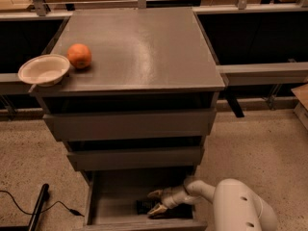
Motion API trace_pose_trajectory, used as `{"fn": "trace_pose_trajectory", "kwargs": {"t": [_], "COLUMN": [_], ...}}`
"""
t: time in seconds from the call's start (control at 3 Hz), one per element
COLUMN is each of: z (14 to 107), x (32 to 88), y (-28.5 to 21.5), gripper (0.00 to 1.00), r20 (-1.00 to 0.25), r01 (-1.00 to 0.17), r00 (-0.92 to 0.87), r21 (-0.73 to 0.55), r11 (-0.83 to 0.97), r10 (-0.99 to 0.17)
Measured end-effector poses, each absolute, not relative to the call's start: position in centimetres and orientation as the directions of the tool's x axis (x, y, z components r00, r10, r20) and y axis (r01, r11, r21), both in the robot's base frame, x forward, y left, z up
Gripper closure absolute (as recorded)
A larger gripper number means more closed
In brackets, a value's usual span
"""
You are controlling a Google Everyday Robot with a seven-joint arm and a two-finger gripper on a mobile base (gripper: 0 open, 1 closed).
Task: Pick rxbar blueberry from bottom drawer and place on counter
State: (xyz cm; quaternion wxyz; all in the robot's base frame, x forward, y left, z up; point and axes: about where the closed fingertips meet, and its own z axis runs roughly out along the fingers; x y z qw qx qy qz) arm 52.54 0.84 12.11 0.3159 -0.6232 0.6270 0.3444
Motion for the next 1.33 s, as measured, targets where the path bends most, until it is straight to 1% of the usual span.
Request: {"fn": "trace_pose_trajectory", "kwargs": {"t": [0.67, 1.0, 1.33], "z": [11.75, 11.86, 12.24], "x": [52.08, 52.05, 52.19], "y": [1.27, 1.27, 1.17], "gripper": [0.92, 0.82, 0.58], "r20": [-0.842, -0.845, -0.846], "r01": [-0.998, -0.998, -0.998], "r00": [-0.017, -0.014, -0.009], "r21": [0.045, 0.045, 0.037], "r11": [-0.039, -0.044, -0.041], "r10": [-0.539, -0.535, -0.533]}}
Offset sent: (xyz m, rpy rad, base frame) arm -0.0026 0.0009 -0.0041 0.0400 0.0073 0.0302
